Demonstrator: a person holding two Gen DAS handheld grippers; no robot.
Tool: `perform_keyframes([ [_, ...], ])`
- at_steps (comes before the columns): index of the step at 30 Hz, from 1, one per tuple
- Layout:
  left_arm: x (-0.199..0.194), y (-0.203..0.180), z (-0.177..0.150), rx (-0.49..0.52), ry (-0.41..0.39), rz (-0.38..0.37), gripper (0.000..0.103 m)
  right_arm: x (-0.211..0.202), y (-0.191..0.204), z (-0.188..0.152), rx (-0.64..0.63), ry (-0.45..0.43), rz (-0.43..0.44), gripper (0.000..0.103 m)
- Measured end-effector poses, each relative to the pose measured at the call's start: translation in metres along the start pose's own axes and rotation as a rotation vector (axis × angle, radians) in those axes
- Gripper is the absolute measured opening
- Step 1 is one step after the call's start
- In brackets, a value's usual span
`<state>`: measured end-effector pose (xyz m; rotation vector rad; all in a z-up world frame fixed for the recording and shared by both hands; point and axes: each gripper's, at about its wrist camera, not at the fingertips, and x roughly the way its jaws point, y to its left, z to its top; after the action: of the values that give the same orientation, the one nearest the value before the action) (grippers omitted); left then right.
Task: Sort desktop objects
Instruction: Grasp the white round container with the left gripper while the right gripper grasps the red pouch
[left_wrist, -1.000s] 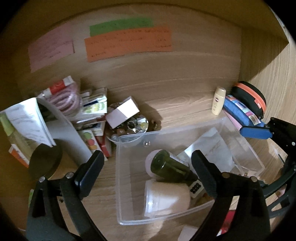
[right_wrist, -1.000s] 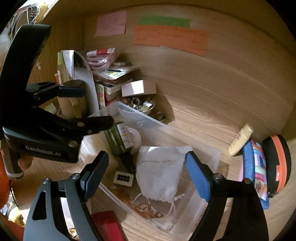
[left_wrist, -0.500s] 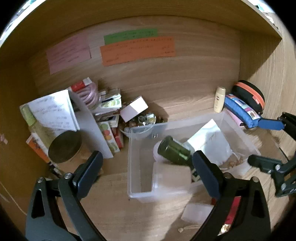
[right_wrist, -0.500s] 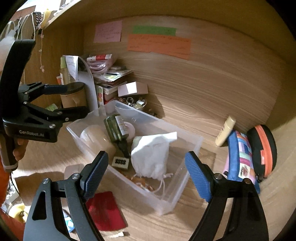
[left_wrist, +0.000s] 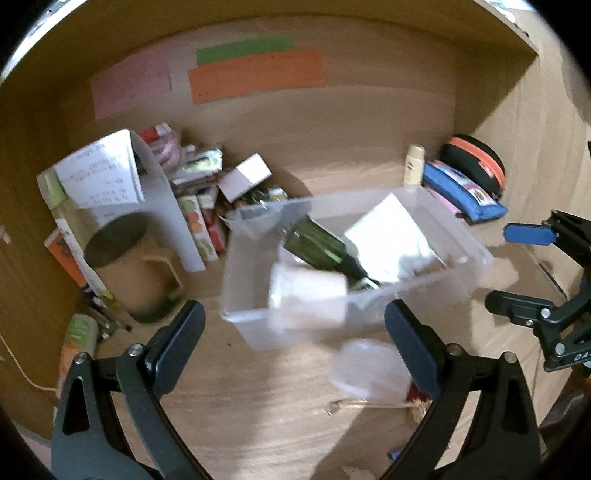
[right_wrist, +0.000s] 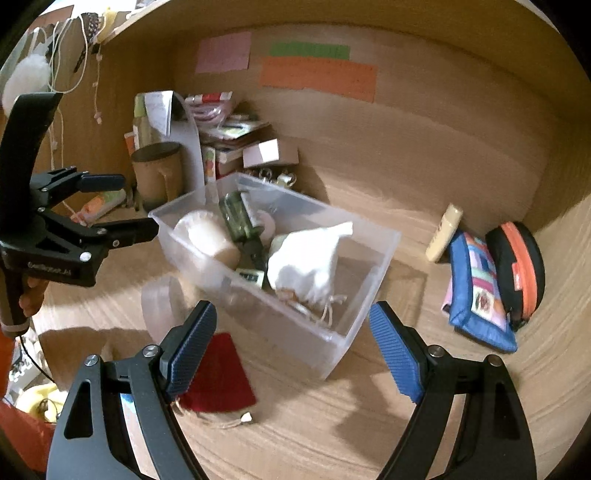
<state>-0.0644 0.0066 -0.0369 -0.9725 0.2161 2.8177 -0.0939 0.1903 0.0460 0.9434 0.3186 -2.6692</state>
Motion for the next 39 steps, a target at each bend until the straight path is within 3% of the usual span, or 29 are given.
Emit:
perform_keyframes([
  [9, 0.018, -0.017, -0.023, -0.009, 0.078, -0.079, 0.099, 0.012, 0.005, -0.023, 0.032, 0.077, 0.088, 0.083],
  [15, 0.032, -0.024, -0.032, 0.000, 0.117, -0.119, 0.099, 0.029, 0.010, -0.035, 0.070, 0.148, 0.199, 0.083],
  [23, 0.047, -0.024, -0.033, -0.001, 0.135, -0.156, 0.099, 0.044, 0.034, -0.039, 0.002, 0.195, 0.276, 0.083],
  [35, 0.064, -0.015, -0.037, -0.045, 0.163, -0.139, 0.098, 0.072, 0.050, -0.039, -0.075, 0.267, 0.273, 0.082],
  [39, 0.069, -0.013, -0.040, -0.065, 0.179, -0.152, 0.088, 0.074, 0.053, -0.040, -0.100, 0.254, 0.247, 0.079],
])
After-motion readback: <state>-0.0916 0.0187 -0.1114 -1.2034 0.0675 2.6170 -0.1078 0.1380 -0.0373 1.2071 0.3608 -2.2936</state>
